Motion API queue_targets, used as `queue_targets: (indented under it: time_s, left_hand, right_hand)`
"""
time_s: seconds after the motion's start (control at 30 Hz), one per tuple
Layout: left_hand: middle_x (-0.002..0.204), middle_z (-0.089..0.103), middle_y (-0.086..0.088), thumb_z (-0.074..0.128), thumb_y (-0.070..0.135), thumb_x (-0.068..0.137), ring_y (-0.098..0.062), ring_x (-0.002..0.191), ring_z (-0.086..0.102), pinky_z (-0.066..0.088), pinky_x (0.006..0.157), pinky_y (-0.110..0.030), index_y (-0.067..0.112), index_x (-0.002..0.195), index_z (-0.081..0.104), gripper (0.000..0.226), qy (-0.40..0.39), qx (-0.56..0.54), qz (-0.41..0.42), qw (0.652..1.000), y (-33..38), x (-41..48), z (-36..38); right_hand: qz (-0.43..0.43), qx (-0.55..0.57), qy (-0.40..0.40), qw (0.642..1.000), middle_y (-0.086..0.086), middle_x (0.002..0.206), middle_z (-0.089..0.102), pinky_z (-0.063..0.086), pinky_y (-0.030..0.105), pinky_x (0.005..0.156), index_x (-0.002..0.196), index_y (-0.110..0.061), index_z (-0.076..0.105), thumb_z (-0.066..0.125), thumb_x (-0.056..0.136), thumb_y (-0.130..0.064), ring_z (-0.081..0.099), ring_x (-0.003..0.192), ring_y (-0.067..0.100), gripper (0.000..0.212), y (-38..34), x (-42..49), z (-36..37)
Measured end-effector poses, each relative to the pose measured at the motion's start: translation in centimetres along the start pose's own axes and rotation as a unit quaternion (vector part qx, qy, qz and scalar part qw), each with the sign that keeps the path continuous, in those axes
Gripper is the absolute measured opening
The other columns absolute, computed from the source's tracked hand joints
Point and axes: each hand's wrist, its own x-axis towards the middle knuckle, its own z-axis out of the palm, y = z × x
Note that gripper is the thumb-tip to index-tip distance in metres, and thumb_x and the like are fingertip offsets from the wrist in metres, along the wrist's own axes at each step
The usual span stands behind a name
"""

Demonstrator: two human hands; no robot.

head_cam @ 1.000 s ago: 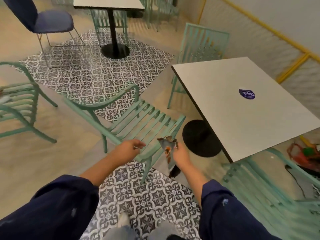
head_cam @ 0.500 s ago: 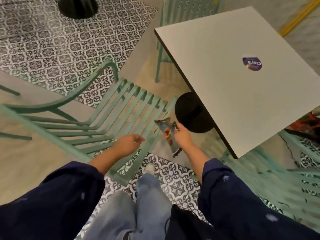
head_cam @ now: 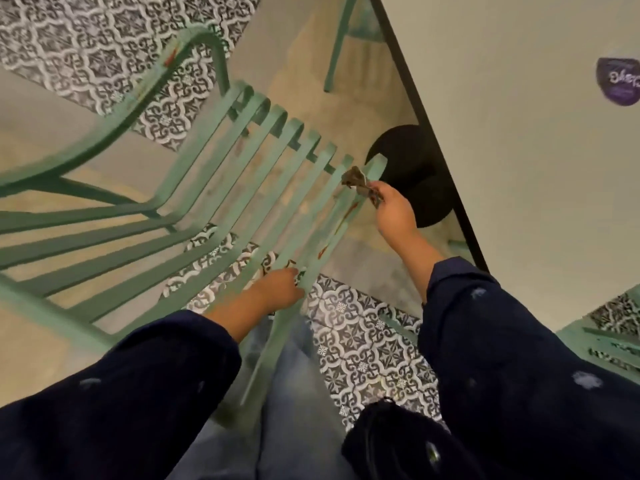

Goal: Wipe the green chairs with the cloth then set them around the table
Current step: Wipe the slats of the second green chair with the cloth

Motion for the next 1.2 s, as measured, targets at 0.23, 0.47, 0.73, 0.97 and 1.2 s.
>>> queue_targets:
  time_s: [0.23,0.47,0.73,0.97,1.2]
  left_hand:
    - [0.114,0.062,-0.019,0.057,0.022,0.085,-0.034,0.104,0.059,0.048,0.086,-0.039,0.004,0.116,0.053,0.036,-0.035,0.044,0.039,0.998,-0.3,3.5,0.4]
    - [0.111,0.065,-0.017,0.055,0.016,0.085,-0.033,0.099,0.062,0.052,0.087,-0.043,0.012,0.128,0.050,0.044,-0.012,0.030,0.053,0.998,-1.1,3.9,1.4]
    - [0.118,0.064,-0.015,0.052,0.012,0.087,-0.032,0.104,0.061,0.050,0.093,-0.039,0.015,0.136,0.044,0.050,-0.004,0.029,0.035,0.999,-1.0,3.9,1.7]
    - [0.124,0.062,-0.016,0.058,0.013,0.085,-0.033,0.112,0.059,0.048,0.097,-0.039,0.011,0.130,0.051,0.046,-0.001,0.027,0.029,0.999,-0.8,4.4,1.6]
    - [0.074,0.058,-0.012,0.058,0.020,0.086,-0.033,0.091,0.061,0.044,0.074,-0.031,0.004,0.080,0.059,0.017,-0.026,0.069,-0.001,0.997,-0.4,4.1,1.2]
  right_hand:
    - [-0.030,0.014,-0.102,0.994,0.019,0.143,0.043,0.015,0.020,0.119,0.131,-0.001,0.050,0.040,0.091,-0.001,0.035,0.135,0.024,0.042,3.4,4.3,4.6]
    - [0.002,0.028,-0.091,0.995,0.012,0.145,0.043,0.024,0.020,0.110,0.136,-0.011,0.048,0.039,0.093,0.003,0.040,0.136,0.025,0.046,5.9,4.0,6.0]
    - [0.049,0.096,-0.140,0.984,0.003,0.141,0.050,0.041,0.012,0.090,0.129,-0.016,0.055,0.039,0.096,-0.002,0.057,0.109,0.010,0.039,5.6,1.4,7.2]
    - [0.070,0.118,-0.167,0.976,0.001,0.123,0.057,0.040,0.006,0.047,0.126,-0.021,0.057,0.040,0.096,-0.005,0.043,0.064,-0.004,0.038,5.2,-1.0,8.1]
    - [0.077,0.113,-0.208,0.969,0.002,0.096,0.065,0.046,0.028,0.060,0.118,-0.018,0.062,0.044,0.096,-0.013,0.057,0.072,0.017,0.028,4.7,-2.6,8.7]
